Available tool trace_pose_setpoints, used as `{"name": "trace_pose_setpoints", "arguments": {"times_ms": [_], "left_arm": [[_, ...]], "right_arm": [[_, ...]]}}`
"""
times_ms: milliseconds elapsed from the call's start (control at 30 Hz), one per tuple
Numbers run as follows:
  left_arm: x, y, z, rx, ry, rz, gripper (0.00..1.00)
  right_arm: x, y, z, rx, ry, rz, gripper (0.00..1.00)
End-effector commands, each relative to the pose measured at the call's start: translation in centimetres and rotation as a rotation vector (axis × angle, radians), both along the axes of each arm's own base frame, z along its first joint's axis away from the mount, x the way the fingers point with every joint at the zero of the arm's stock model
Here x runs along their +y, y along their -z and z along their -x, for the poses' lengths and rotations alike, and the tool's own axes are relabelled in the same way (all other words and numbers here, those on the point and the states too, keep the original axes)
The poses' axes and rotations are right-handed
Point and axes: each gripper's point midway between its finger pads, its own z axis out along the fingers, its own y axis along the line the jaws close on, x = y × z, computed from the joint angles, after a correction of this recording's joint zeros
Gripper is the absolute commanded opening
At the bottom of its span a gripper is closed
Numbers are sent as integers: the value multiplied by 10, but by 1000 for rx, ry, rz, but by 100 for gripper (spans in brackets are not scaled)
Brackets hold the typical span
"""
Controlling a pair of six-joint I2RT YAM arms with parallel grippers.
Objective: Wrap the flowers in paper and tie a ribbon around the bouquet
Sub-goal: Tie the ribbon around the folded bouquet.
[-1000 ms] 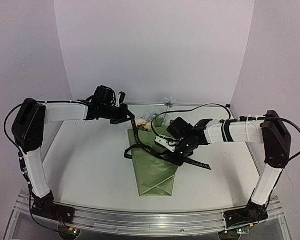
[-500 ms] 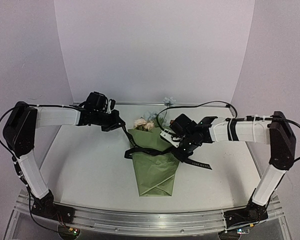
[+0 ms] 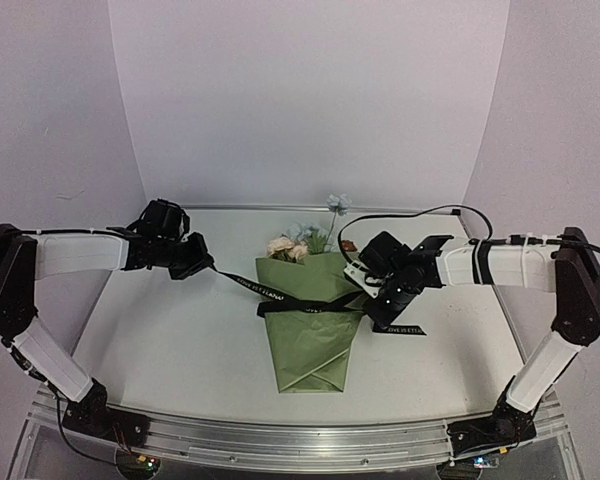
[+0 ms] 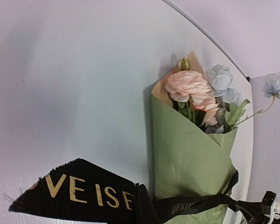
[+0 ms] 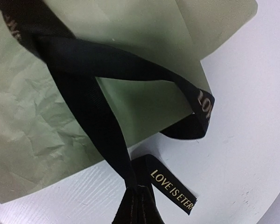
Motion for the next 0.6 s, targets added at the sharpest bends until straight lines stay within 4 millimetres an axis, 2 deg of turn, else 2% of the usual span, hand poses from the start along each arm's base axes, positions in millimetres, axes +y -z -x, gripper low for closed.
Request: {"name": "trace_pose_setpoints", "arguments": {"times_ms": [0, 367, 567], "left_arm": [[35, -4, 8, -12, -131, -12, 0], [83, 14, 17, 39, -261, -46, 0], [97, 25, 16, 68, -291, -43, 0]], "right_arm": [[-17, -4, 1, 3, 91, -12, 0], [-31, 6, -10, 55, 234, -30, 0], [-37, 13, -18, 79, 290, -3, 0]]}}
